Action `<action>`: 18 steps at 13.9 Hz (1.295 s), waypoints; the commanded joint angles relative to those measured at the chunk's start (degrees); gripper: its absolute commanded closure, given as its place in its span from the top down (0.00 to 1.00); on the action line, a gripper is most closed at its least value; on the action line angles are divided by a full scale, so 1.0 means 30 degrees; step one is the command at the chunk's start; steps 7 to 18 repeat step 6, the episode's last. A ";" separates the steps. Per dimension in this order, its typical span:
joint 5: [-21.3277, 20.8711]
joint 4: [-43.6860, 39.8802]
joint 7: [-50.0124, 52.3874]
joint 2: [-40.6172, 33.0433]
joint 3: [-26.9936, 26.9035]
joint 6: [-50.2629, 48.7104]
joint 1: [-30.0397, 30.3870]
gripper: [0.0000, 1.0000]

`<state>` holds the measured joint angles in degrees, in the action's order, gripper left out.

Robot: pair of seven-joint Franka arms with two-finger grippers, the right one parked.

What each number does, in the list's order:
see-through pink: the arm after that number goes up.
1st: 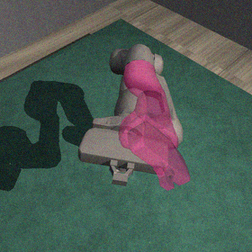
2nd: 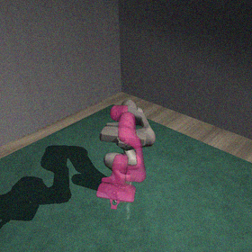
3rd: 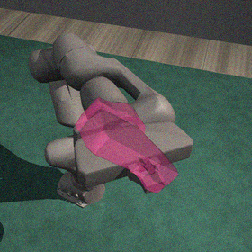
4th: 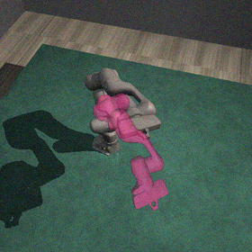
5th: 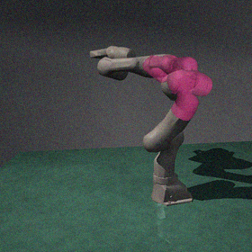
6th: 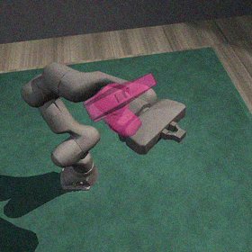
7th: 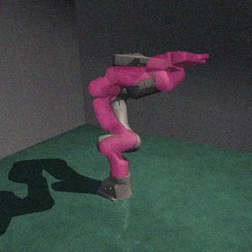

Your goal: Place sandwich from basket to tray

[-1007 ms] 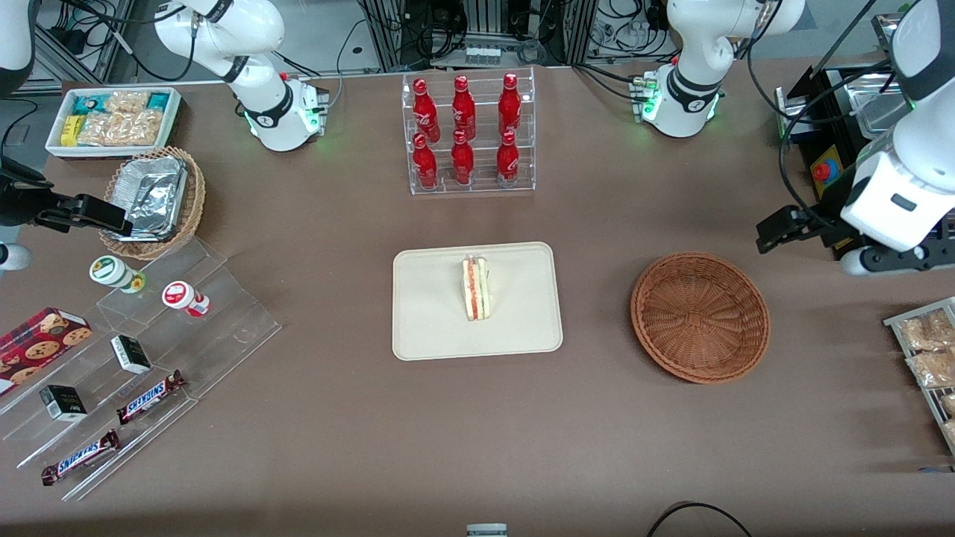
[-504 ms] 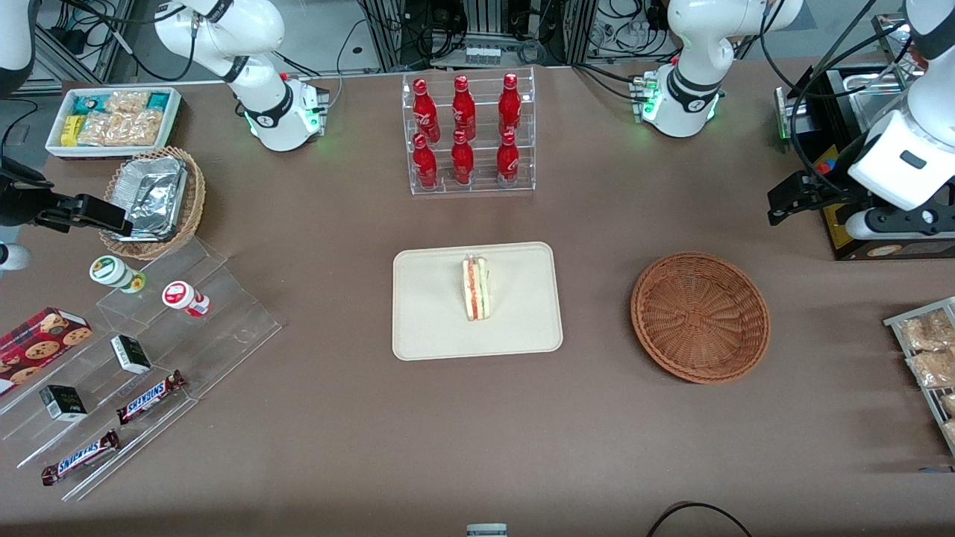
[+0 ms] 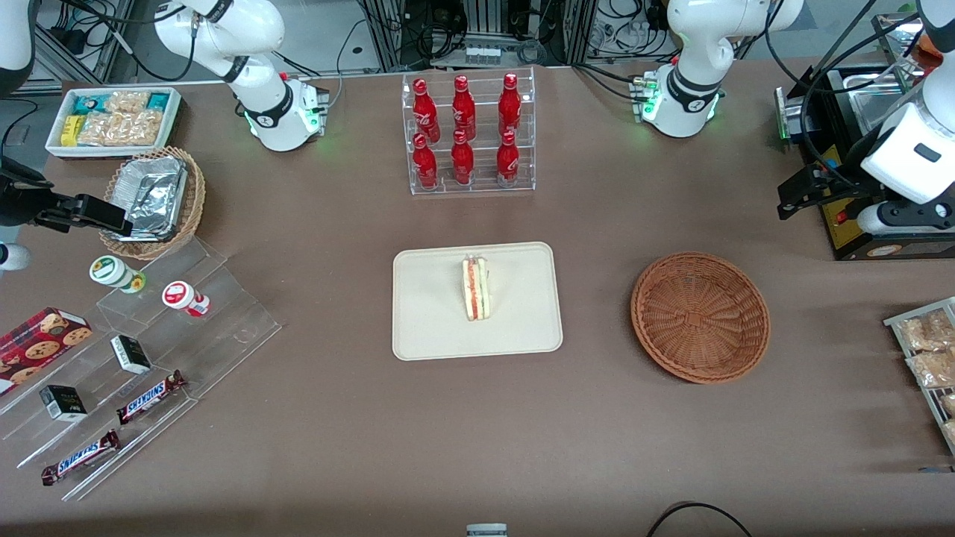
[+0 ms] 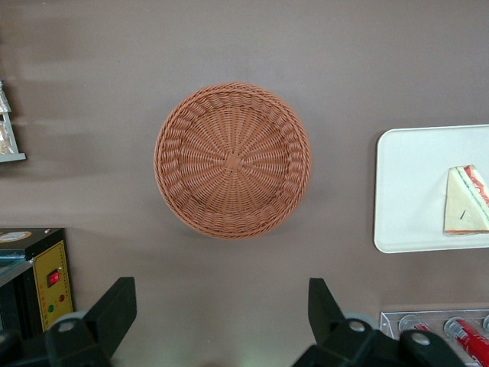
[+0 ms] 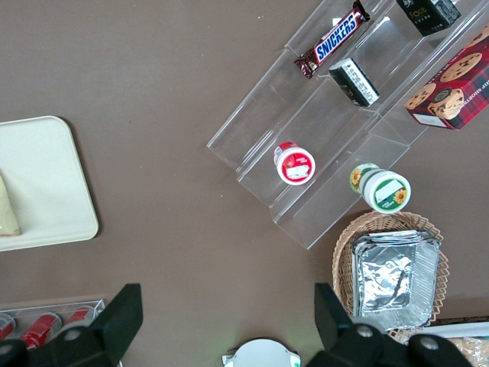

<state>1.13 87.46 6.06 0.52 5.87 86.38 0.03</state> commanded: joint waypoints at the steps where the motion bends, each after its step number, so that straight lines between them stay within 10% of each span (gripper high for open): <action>1: -0.0201 0.0113 -0.0554 -0.0291 -0.1189 -0.0286 -0.0855 0.99; 18: -0.0172 -0.0209 -0.0966 -0.0262 -0.1575 -0.1165 -0.1006 0.99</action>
